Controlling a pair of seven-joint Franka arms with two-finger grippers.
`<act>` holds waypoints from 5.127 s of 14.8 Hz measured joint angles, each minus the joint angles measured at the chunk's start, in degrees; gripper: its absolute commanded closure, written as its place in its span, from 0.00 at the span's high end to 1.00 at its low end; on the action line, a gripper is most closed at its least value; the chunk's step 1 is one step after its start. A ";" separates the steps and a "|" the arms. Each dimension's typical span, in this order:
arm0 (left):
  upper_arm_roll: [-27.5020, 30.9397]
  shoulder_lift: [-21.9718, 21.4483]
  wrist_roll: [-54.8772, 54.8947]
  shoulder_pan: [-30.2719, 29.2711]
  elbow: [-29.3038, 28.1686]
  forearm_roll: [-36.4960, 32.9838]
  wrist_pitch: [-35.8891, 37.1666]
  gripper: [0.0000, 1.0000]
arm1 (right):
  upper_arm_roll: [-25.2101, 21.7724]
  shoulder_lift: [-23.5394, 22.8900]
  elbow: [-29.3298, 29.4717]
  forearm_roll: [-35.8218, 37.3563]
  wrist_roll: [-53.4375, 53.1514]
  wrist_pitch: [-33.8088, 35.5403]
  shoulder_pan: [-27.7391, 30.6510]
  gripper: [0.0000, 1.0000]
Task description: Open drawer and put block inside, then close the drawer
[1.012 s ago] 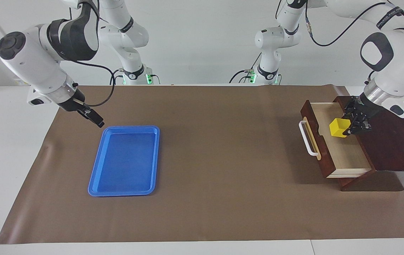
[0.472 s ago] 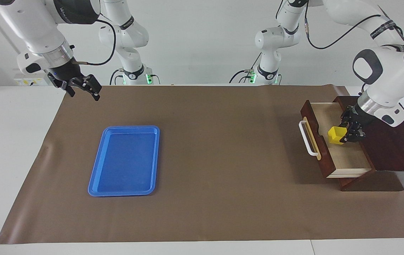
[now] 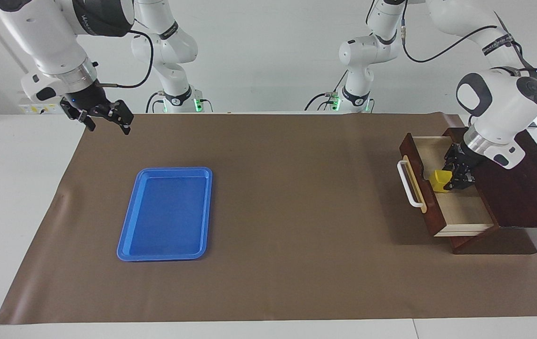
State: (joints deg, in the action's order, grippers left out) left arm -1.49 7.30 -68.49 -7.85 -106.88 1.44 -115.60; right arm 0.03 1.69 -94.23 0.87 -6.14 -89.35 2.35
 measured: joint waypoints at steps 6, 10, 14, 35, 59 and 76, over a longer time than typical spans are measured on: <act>-0.79 -0.22 -0.42 0.27 5.82 -0.01 5.31 1.00 | 0.16 0.00 -0.17 0.79 3.11 0.00 -0.10 1.00; -1.14 -0.45 -9.99 5.74 8.80 -0.24 7.64 1.00 | 0.17 0.00 -0.24 0.79 6.81 0.00 -0.52 1.00; -1.34 0.35 -17.08 10.61 6.38 -3.33 6.87 1.00 | 0.20 0.00 -0.55 0.79 7.01 0.02 -0.53 1.00; -0.36 0.90 -11.81 -0.53 2.96 -6.57 -0.74 1.00 | 0.72 0.11 -0.61 0.26 7.01 1.37 -0.48 1.00; -2.40 -8.71 50.70 6.17 6.64 -3.17 20.29 1.00 | 0.83 0.11 -0.61 0.26 7.01 1.38 -0.53 1.00; -1.90 -9.15 67.22 8.28 9.24 0.02 26.19 1.00 | 0.83 0.11 -0.61 0.26 7.01 1.38 -0.53 1.00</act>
State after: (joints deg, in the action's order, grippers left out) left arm -3.39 -1.84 -1.27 0.43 -97.64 1.45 -89.40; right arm 0.86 1.80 -94.84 1.13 0.87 -87.98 1.82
